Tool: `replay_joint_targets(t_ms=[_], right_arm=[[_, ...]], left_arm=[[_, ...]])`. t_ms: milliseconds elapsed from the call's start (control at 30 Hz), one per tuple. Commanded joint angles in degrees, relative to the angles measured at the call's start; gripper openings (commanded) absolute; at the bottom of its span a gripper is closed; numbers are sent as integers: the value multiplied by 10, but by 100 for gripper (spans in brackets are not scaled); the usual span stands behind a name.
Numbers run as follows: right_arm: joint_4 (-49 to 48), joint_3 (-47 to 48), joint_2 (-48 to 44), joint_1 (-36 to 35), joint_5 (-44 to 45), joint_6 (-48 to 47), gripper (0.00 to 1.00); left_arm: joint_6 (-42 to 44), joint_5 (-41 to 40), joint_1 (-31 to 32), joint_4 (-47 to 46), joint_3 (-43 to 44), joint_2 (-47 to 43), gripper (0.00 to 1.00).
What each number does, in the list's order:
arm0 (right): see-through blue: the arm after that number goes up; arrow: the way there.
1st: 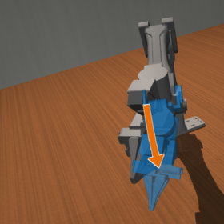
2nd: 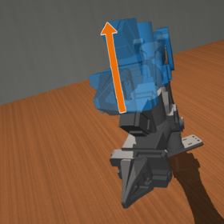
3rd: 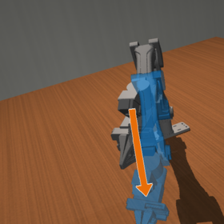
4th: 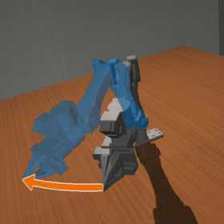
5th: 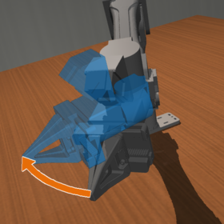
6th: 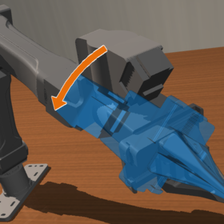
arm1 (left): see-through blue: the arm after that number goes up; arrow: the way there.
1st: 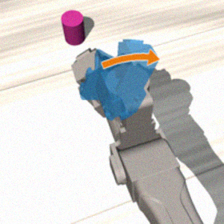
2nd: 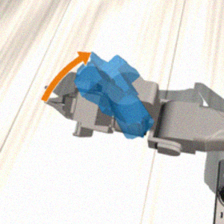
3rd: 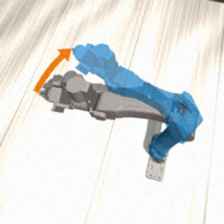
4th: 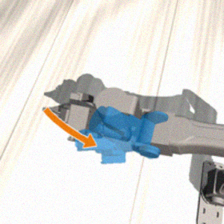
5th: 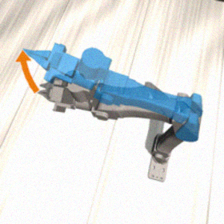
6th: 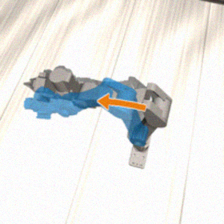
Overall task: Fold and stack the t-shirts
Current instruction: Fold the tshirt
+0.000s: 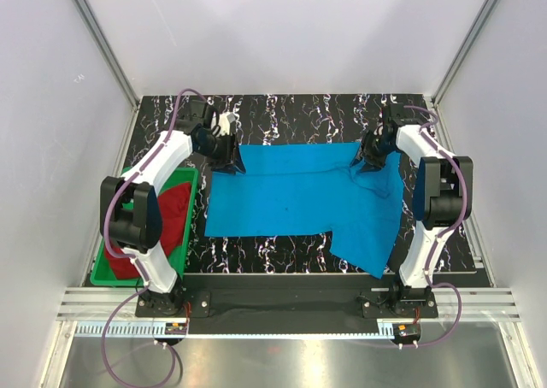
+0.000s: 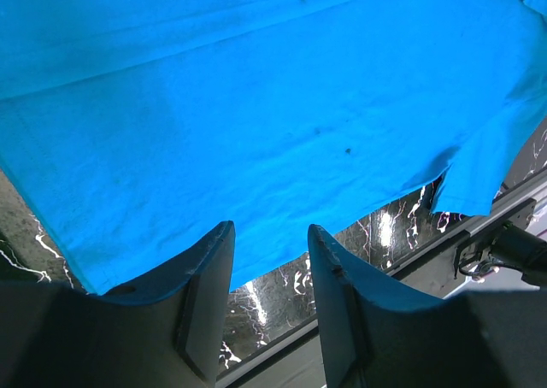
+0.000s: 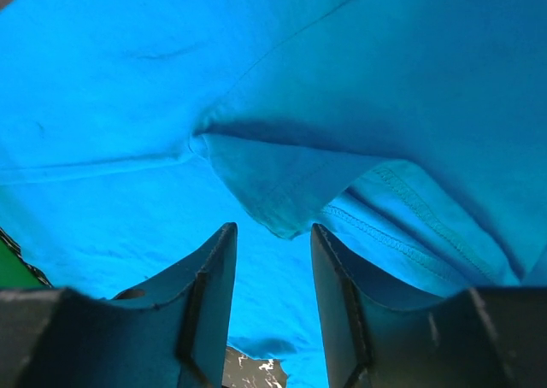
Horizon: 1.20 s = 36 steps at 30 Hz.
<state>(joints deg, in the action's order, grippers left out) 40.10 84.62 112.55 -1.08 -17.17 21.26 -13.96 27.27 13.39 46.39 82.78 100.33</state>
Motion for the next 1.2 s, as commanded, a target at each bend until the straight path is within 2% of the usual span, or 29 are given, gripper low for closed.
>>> replay_joint_targets(t_ms=[0,167,433,600,667,700,767,933,1067,1133,1167], right_arm=[[-12,6,-4,-4,1,5,49],[-39,-12,-15,-4,-2,12,49],[-46,-17,-4,-4,-13,19,41],[-51,-17,2,-4,-26,22,27],[-51,-21,-1,-5,-30,25,16],[-49,-22,-2,-5,-33,26,4],[-40,-23,-10,-5,-39,30,0],[4,-31,-45,-8,-45,45,1],[4,-70,-64,-24,-73,94,8],[-23,-117,-85,-41,-113,141,22],[-32,-135,-97,-56,-127,156,39]], left_arm=[[6,24,5,-17,0,-16,45],[9,12,5,-14,1,-20,45],[11,17,5,-11,5,-18,45],[11,18,5,-10,5,-16,45],[11,18,5,-10,6,-17,45],[11,17,5,-10,6,-17,45],[11,19,5,-10,6,-16,45],[12,21,5,-13,4,-12,45],[9,27,5,-17,5,-3,45],[9,32,5,-18,6,1,45],[10,33,5,-16,7,5,45]])
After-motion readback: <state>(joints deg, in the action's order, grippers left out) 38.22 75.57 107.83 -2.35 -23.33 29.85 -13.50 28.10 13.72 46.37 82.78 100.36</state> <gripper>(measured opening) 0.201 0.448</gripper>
